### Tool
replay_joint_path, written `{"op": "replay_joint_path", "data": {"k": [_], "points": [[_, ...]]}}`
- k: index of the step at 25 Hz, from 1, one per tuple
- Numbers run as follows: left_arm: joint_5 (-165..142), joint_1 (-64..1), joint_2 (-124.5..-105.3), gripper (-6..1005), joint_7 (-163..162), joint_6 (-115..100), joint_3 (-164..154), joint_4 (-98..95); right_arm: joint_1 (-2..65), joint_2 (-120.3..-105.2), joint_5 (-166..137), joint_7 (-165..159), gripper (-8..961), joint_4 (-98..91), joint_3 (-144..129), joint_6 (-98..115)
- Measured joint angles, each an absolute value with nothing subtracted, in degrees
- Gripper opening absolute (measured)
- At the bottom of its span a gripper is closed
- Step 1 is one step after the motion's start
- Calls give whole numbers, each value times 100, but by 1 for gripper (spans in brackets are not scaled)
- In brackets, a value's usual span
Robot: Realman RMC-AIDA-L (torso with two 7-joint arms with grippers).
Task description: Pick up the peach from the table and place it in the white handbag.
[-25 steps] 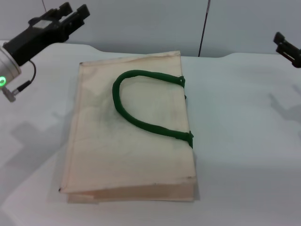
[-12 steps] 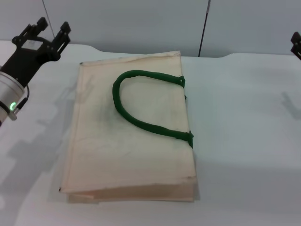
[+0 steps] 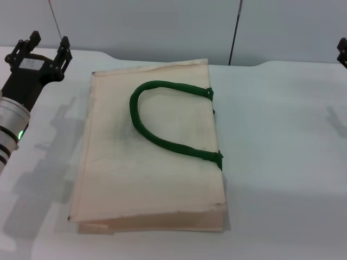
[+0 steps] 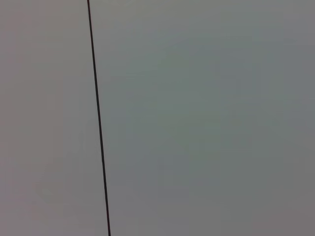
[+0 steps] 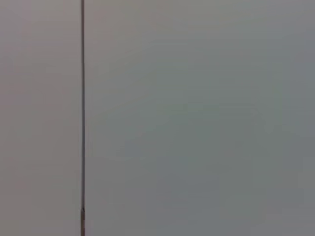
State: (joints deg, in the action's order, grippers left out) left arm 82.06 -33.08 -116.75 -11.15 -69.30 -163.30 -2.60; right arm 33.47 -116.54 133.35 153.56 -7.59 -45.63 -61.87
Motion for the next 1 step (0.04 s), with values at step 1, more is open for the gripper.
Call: {"op": "replay_joint_path", "data": {"k": [1], "points": [[8207,-3306,-11673,648,-1115,-6930,-16330,-261,3346,-11654,13335,15356,863,-747,-4552,-6188]]}}
